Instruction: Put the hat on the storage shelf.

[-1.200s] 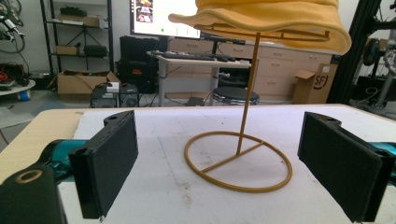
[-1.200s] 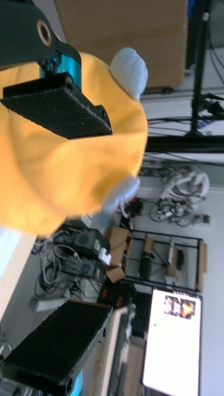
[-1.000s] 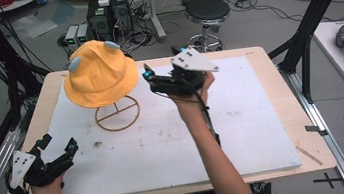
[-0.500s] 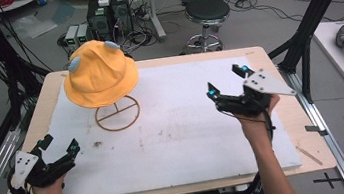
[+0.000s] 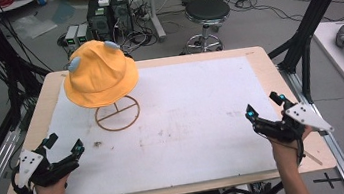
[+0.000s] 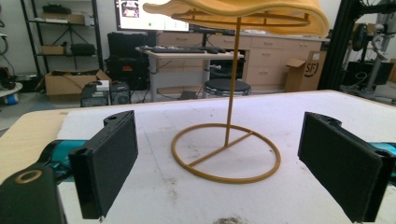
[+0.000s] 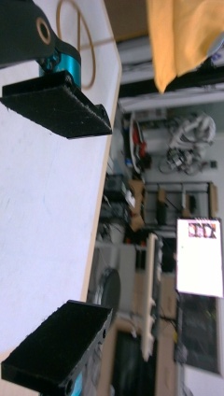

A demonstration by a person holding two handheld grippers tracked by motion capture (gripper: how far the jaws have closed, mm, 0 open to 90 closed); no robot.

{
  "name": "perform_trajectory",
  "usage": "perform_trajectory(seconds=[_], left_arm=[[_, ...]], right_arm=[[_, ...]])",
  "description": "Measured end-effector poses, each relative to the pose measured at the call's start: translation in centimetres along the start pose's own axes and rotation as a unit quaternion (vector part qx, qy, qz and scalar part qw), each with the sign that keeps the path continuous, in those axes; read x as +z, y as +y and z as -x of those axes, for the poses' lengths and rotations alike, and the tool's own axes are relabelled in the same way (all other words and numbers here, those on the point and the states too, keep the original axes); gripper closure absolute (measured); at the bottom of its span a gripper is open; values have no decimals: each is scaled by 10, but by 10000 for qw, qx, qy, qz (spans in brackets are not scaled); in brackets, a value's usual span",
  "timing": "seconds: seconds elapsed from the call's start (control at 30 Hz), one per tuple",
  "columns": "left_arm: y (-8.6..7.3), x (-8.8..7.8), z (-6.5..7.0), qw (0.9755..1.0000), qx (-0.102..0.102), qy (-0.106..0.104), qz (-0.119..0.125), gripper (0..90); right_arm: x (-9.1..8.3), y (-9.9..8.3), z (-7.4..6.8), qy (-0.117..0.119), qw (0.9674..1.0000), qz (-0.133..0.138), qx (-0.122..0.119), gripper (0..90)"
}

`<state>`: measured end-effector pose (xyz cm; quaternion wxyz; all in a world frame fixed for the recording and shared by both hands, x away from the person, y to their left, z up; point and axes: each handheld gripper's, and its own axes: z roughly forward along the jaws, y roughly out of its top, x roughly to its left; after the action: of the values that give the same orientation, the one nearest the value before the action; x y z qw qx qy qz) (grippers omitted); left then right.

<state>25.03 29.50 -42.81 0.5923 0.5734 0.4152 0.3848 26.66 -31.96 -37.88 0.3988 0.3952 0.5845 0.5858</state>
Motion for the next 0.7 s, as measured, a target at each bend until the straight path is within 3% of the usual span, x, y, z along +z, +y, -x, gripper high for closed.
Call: perform_trajectory(seconds=[0.13, 0.23, 0.4, 0.6, 0.7], left_arm=[[0, 2, 4, 10000, 64, -43, -16, 124], [-1, 3, 5, 9999, 106, -38, -52, 125], [-1, 5, 2, 9999, 71, 87, -45, 125], [-2, 9, 5, 9997, 177, 128, -99, 125], [-2, 9, 6, 9997, 200, 142, -99, 125]], right_arm=[[-7, -22, 4, -42, 9998, -93, -182, 116], [-9, -25, 6, -28, 10000, -55, 6, 116], [-11, -33, 6, -101, 9999, -35, 127, 116], [-14, -36, 12, -80, 10000, -13, 51, 116], [-16, -38, 19, -161, 9997, 13, 164, 116]])
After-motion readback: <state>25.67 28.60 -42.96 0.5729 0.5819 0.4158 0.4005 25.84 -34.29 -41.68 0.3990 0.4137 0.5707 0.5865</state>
